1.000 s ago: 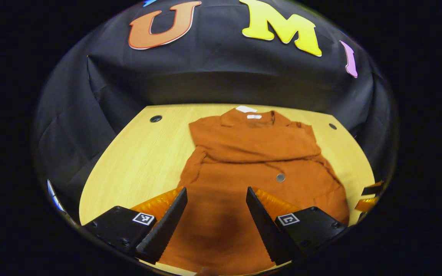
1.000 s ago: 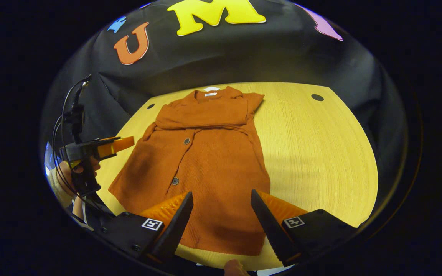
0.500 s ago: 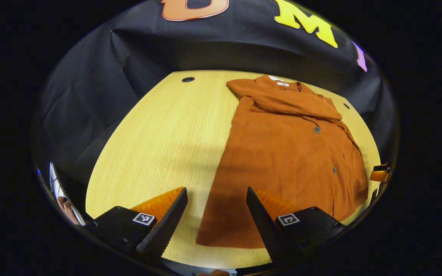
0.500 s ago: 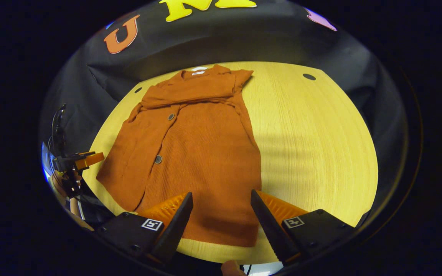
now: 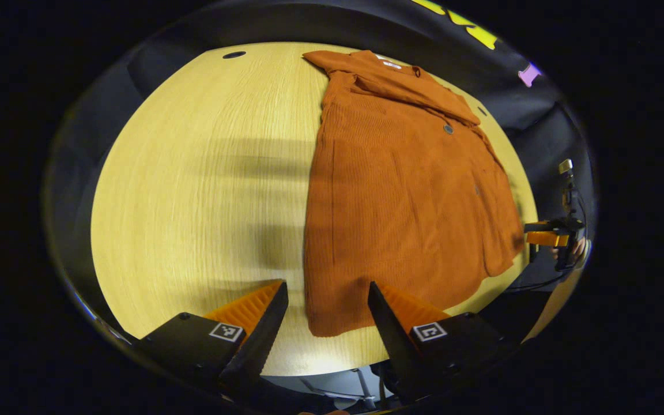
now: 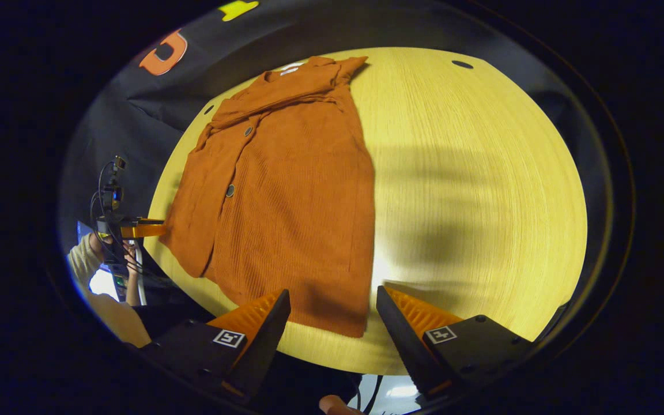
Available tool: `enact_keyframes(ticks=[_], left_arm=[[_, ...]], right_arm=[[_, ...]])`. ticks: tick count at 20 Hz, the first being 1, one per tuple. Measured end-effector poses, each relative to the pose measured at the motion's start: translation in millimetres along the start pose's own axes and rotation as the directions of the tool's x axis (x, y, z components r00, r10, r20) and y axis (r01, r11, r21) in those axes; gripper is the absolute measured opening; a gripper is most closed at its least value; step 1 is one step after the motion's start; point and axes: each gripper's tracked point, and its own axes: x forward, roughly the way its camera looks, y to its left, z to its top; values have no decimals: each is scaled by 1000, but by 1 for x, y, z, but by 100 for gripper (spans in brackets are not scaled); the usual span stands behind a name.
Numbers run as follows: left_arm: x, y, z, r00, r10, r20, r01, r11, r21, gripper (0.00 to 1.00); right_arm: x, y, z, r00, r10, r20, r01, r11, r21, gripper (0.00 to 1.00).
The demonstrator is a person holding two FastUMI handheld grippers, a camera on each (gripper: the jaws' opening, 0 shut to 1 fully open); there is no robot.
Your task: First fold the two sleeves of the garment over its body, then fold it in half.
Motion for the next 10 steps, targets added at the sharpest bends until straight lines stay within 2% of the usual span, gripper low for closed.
enact_keyframes(ticks=[2, 3, 5, 8, 9, 10], left_arm=[[1, 0, 3, 997, -66, -47, 63, 996, -70, 90], [0, -5, 2, 991, -107, -77, 100, 990, -99, 89], [1, -12, 1, 978, -175, -113, 159, 978, -131, 86], [-4, -31, -17, 945, -276, -176, 244, 953, -182, 82], [-3, -31, -20, 944, -277, -178, 248, 954, -169, 78], [-5, -32, -24, 941, -288, -179, 261, 952, -159, 87]], right_arm=[[-1, 11, -3, 992, 113, -54, -109, 992, 69, 96], [3, 9, -1, 988, 138, -69, -131, 986, 99, 96], [10, 0, 4, 987, 135, -84, -125, 986, 114, 96], [15, 7, 11, 976, 187, -109, -171, 975, 141, 96], [18, 9, 10, 973, 197, -118, -179, 973, 146, 92], [20, 13, 10, 970, 203, -130, -185, 972, 143, 96]])
